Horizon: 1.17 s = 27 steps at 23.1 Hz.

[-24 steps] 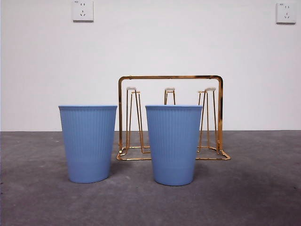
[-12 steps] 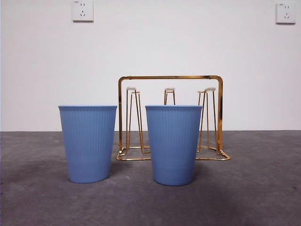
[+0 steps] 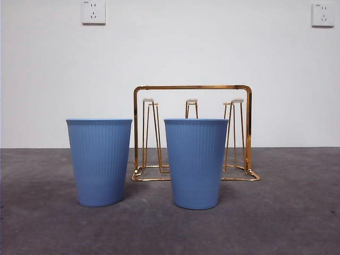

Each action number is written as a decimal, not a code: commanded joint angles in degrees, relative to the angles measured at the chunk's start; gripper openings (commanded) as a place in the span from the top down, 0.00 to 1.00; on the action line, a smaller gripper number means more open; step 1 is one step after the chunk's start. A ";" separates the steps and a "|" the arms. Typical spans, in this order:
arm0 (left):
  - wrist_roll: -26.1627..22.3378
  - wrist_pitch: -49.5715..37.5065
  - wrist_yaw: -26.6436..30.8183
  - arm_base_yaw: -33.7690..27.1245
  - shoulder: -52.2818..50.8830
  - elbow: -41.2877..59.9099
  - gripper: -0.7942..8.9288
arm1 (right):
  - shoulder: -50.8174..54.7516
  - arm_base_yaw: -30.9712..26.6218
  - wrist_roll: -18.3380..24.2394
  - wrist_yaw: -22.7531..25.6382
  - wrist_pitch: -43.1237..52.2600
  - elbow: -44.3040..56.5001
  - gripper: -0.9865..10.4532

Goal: Pick up cup 1,put cup 1 in the cup rack,pick up cup 2,put cup 2 in the cup rack

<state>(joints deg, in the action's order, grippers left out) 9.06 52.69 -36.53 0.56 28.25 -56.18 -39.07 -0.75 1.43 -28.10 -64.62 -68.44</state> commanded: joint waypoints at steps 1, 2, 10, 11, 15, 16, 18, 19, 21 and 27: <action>-4.44 3.10 -0.17 1.20 2.03 -2.86 0.92 | -2.29 0.04 5.20 -0.24 -4.44 -3.45 0.92; -5.05 4.15 -0.17 1.57 2.71 -3.61 0.92 | -2.89 0.04 5.42 -0.24 -5.16 -4.24 0.92; -6.40 6.93 -2.36 3.52 6.51 -5.42 0.91 | -4.61 0.04 5.88 -0.72 -6.32 -6.62 0.91; -6.36 6.75 -2.69 3.52 6.82 -5.42 0.83 | -4.59 0.04 5.86 -0.74 -5.92 -6.62 0.86; -5.77 6.36 -4.35 3.52 7.48 -5.44 0.27 | -5.25 0.09 4.39 -5.03 -5.18 -6.64 0.48; -5.70 6.19 -6.05 3.52 7.69 -5.44 0.27 | -5.88 0.20 3.34 -5.92 -4.76 -6.64 0.47; -4.70 5.03 -9.03 3.52 8.07 -5.44 0.27 | -7.80 1.27 2.58 -6.56 -4.20 -6.73 0.47; -3.89 4.09 -10.36 3.58 8.17 -5.44 0.28 | -9.14 2.05 2.36 -6.54 -3.96 -6.80 0.47; -2.12 1.46 -13.97 4.09 8.61 -5.44 0.28 | -12.94 4.76 0.74 -6.43 -2.64 -6.84 0.47; 0.96 -1.60 -18.58 6.67 10.08 -5.44 0.28 | -29.73 19.06 -3.54 4.55 1.90 -6.84 0.47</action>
<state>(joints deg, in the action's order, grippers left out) 9.52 51.68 -54.65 7.05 38.39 -61.47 -68.05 17.50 -0.84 -23.86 -62.85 -75.22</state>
